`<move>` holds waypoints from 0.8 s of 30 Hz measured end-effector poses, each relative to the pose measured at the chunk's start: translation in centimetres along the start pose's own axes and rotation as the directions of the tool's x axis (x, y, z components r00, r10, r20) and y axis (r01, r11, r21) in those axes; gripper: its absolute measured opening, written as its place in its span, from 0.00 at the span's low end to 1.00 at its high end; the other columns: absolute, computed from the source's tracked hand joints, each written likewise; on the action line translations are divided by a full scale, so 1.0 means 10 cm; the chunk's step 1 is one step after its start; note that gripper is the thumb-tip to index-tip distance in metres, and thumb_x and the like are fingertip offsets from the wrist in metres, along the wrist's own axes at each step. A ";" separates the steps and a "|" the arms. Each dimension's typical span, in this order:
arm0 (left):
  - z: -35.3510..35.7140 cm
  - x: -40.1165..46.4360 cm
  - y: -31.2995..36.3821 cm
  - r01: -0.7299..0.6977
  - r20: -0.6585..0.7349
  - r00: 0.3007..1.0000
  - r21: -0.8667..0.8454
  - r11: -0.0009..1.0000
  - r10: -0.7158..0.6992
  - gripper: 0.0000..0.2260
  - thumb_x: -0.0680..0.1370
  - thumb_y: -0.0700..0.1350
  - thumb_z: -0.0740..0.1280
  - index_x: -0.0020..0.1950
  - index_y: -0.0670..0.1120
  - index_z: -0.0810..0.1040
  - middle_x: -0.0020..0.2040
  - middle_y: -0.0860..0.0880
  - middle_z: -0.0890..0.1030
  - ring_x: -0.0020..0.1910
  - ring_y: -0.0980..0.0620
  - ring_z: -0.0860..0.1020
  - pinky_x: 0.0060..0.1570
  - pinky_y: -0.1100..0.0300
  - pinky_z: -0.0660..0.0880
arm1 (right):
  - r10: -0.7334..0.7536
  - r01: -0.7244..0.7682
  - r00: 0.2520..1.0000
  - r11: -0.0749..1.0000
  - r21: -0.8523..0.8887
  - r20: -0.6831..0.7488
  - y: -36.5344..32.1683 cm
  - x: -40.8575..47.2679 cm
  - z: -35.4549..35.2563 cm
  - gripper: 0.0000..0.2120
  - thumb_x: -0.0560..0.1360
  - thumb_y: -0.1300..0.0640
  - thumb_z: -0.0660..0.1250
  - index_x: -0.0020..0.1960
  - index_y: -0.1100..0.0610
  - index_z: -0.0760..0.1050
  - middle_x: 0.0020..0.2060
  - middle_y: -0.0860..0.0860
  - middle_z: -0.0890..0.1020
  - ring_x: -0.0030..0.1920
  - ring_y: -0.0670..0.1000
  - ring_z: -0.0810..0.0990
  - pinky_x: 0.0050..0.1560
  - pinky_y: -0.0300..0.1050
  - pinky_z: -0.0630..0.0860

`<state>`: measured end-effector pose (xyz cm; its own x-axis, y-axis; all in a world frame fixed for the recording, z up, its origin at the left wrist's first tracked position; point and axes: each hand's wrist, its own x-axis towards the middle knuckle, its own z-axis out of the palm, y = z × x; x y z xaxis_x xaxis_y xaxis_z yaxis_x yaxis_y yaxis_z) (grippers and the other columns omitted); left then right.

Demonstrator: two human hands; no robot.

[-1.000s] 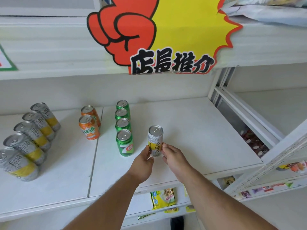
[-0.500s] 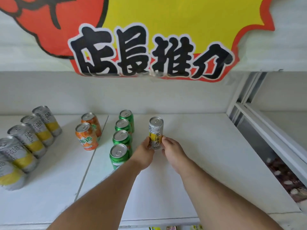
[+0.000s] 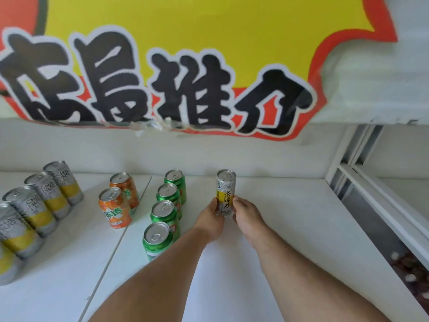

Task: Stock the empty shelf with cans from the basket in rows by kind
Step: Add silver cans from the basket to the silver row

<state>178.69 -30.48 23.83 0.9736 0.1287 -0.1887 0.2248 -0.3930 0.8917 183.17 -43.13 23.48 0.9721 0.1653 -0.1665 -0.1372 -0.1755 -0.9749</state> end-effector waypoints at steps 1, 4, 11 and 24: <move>0.00 0.02 0.00 -0.001 0.001 1.000 0.000 1.000 0.001 0.28 0.74 0.42 0.56 0.72 0.61 0.69 0.62 0.57 0.81 0.61 0.53 0.78 0.64 0.54 0.75 | 0.006 -0.006 1.000 1.000 -0.001 0.002 -0.01 0.02 -0.01 0.22 0.74 0.43 0.57 0.50 0.59 0.81 0.48 0.55 0.86 0.50 0.52 0.80 0.57 0.50 0.76; -0.01 0.08 -0.02 0.005 0.002 1.000 0.013 1.000 -0.005 0.30 0.74 0.41 0.56 0.74 0.61 0.67 0.64 0.57 0.80 0.64 0.53 0.77 0.67 0.54 0.73 | 0.003 -0.003 1.000 1.000 -0.026 0.015 -0.01 0.04 -0.03 0.17 0.80 0.49 0.58 0.51 0.60 0.80 0.53 0.54 0.86 0.60 0.55 0.82 0.67 0.55 0.75; 0.00 -0.13 0.13 0.055 -0.044 0.998 0.030 0.998 -0.053 0.31 0.81 0.40 0.57 0.83 0.52 0.53 0.77 0.49 0.68 0.75 0.48 0.67 0.70 0.59 0.66 | 0.029 -0.029 0.999 0.999 -0.031 0.027 0.02 -0.06 -0.10 0.15 0.85 0.51 0.58 0.54 0.55 0.83 0.57 0.48 0.85 0.63 0.50 0.80 0.73 0.56 0.72; -0.26 -1.47 -0.01 0.013 0.068 0.998 -0.033 0.999 -0.011 0.29 0.82 0.40 0.59 0.83 0.48 0.55 0.79 0.50 0.65 0.77 0.55 0.65 0.74 0.55 0.66 | 0.159 -0.155 0.986 0.984 0.083 -0.053 -0.09 -1.43 0.22 0.19 0.85 0.50 0.60 0.63 0.65 0.71 0.67 0.69 0.69 0.70 0.67 0.67 0.74 0.68 0.66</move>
<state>164.30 -29.98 27.56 0.9716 0.0712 -0.2259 0.2362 -0.3609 0.9022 168.92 -43.19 26.41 0.9465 0.0837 -0.3117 -0.3012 -0.1176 -0.9463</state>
